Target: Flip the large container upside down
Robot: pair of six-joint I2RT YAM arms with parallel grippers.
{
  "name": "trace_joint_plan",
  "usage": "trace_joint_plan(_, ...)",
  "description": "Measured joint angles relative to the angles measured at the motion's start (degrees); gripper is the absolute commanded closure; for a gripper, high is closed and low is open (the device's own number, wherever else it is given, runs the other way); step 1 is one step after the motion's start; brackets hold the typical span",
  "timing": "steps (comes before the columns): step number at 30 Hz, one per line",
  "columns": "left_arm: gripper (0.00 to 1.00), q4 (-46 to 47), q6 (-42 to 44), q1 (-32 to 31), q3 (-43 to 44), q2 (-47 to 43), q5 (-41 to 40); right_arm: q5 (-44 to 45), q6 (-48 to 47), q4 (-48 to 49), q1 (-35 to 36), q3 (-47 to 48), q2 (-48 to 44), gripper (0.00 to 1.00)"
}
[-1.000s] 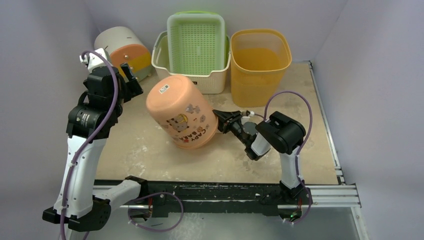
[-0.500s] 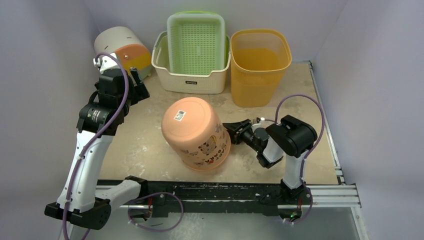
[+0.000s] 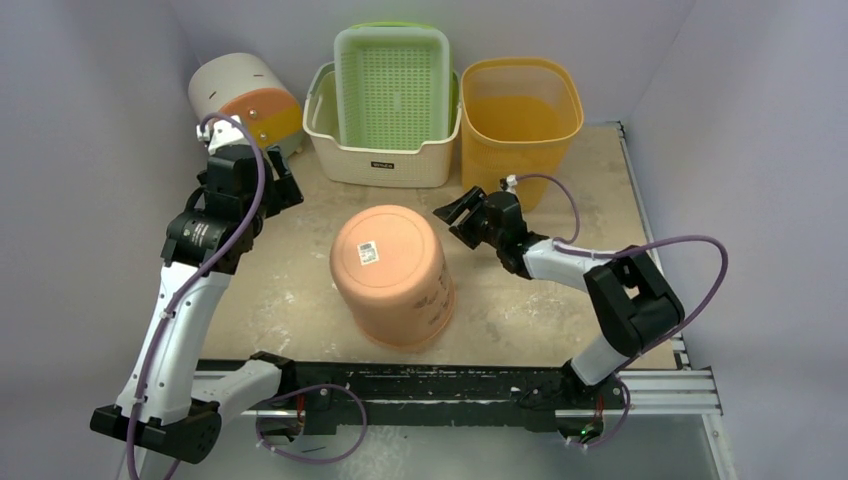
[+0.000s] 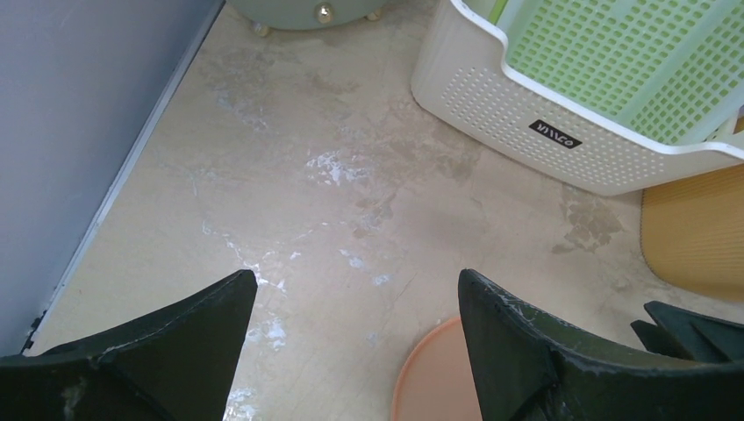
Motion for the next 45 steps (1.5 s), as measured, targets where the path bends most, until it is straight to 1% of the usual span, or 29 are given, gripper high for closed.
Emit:
trace_joint_plan(5,0.17,0.0,-0.4,0.0,-2.8,-1.8,0.0,5.0,-6.6,-16.8,-0.2,4.7,0.0,0.28)
trace_joint_plan(7,0.17,-0.2,-1.0,0.0,-4.7,-2.9,0.2,7.2,-10.1,-24.0,-0.2,8.1,0.0,0.26)
trace_joint_plan(10,0.18,-0.9,-2.5,0.0,-9.5,-5.2,1.6,11.3,-16.0,-33.5,-0.2,17.2,0.3,0.21)
trace_joint_plan(12,0.18,-1.9,-3.4,0.0,-13.2,-6.8,2.8,13.6,-19.7,-38.2,-0.2,23.6,0.3,0.18)
trace_joint_plan(14,0.19,-2.6,-4.0,0.0,-16.4,-8.3,3.9,15.3,-23.9,-41.5,-0.2,30.5,0.1,0.09)
trace_joint_plan(15,0.2,-2.8,-4.2,0.0,-18.1,-9.1,4.6,15.7,-25.8,-42.8,-0.2,33.3,-0.3,0.04)
trace_joint_plan(16,0.21,-3.0,-4.7,0.0,-19.7,-9.8,5.4,16.1,-27.5,-44.1,-0.2,35.5,-1.0,0.01)
trace_joint_plan(20,0.25,-1.1,-6.7,0.0,-26.2,-11.5,8.9,17.2,-32.4,-48.6,0.3,40.3,-4.9,0.0)
trace_joint_plan(24,0.27,4.5,-10.1,-0.2,-32.1,-11.2,13.7,18.0,-35.7,-52.7,0.7,44.5,-7.7,0.0)
trace_joint_plan(27,0.27,8.4,-12.5,-1.5,-33.7,-9.8,16.8,18.2,-38.5,-55.3,0.7,48.3,-8.5,0.0)
trace_joint_plan(34,0.28,16.1,-13.9,-7.6,-34.3,-8.3,23.0,18.2,-43.8,-60.6,0.8,60.3,-7.8,0.0)
trace_joint_plan(37,0.28,16.0,-13.3,-10.0,-34.3,-7.8,24.1,18.4,-45.3,-61.3,0.8,63.6,-7.6,0.0)
trace_joint_plan(40,0.28,14.3,-12.2,-10.8,-35.1,-8.7,25.1,18.5,-46.2,-61.9,0.8,65.4,-7.1,0.0)
trace_joint_plan(45,0.28,9.2,-11.2,-10.8,-38.4,-14.0,26.6,18.5,-46.8,-63.9,0.7,65.5,-6.0,0.0)
